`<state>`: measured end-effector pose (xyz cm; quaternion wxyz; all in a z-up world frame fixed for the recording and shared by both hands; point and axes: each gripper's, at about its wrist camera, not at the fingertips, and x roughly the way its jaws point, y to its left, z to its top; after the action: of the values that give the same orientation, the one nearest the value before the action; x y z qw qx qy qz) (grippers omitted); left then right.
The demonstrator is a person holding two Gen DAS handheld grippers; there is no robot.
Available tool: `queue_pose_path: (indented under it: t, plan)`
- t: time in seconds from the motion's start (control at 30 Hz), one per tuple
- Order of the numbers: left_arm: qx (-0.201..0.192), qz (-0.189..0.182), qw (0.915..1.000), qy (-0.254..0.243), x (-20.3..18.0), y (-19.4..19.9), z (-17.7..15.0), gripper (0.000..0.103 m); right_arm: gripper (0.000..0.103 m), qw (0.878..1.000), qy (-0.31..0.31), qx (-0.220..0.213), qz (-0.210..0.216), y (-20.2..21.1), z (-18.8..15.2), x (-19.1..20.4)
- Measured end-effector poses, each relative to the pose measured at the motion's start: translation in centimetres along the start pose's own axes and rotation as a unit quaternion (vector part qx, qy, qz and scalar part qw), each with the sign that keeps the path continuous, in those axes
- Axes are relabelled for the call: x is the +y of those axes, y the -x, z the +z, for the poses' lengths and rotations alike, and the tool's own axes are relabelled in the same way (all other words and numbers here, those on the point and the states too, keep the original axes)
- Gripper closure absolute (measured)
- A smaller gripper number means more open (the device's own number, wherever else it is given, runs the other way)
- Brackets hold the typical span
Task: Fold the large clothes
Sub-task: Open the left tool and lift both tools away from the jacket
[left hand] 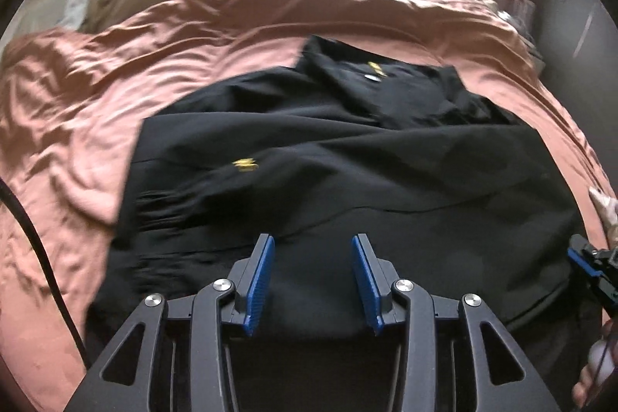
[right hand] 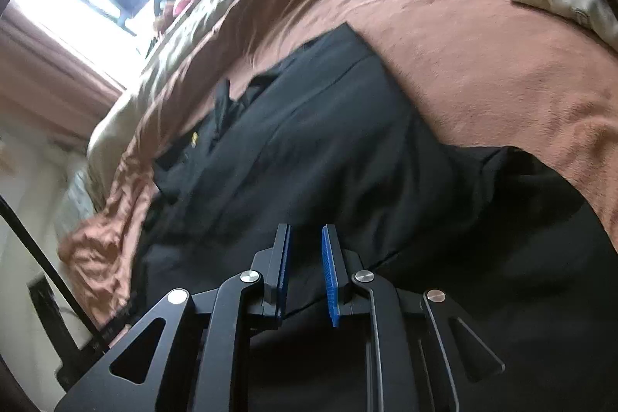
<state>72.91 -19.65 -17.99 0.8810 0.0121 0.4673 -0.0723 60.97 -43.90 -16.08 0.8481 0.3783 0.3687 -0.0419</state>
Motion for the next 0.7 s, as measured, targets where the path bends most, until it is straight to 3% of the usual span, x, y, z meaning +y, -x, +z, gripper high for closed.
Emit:
queue_pose_path:
  t: [0.1, 0.2, 0.43, 0.5, 0.53, 0.63, 0.7]
  plan:
    - [0.01, 0.014, 0.9992, -0.037, -2.3, -1.6, 0.3, 0.059, 0.09, 1.0, -0.002, 0.004, -0.018, -0.6, 0.2, 0.0]
    - [0.039, 0.044, 0.9967, -0.056, -2.3, -4.0, 0.2, 0.059, 0.09, 0.999, 0.003, -0.008, -0.044, -0.3, 0.5, 0.0]
    - [0.044, 0.108, 0.9928, -0.025, 3.8, -4.0, 0.2, 0.057, 0.093, 0.997, -0.001, -0.025, -0.072, 0.8, 0.1, -0.1]
    - [0.048, 0.109, 0.9928, -0.015, 5.8, -3.5, 0.2, 0.062, 0.093, 0.997, 0.001, -0.025, -0.075, 1.1, 0.0, 0.1]
    - [0.049, 0.101, 0.9937, -0.007, 6.7, -3.1, 0.2, 0.07, 0.09, 0.997, 0.004, -0.025, -0.075, 0.9, -0.1, 0.5]
    - [0.037, 0.115, 0.9927, 0.006, 8.0, -0.9, 0.2, 0.071, 0.09, 0.998, 0.012, -0.026, -0.064, 1.7, -0.3, 1.2]
    - [0.024, 0.103, 0.9943, 0.012, 8.6, 0.8, 0.1, 0.07, 0.09, 0.998, 0.019, -0.024, -0.05, 2.6, -0.4, 1.1]
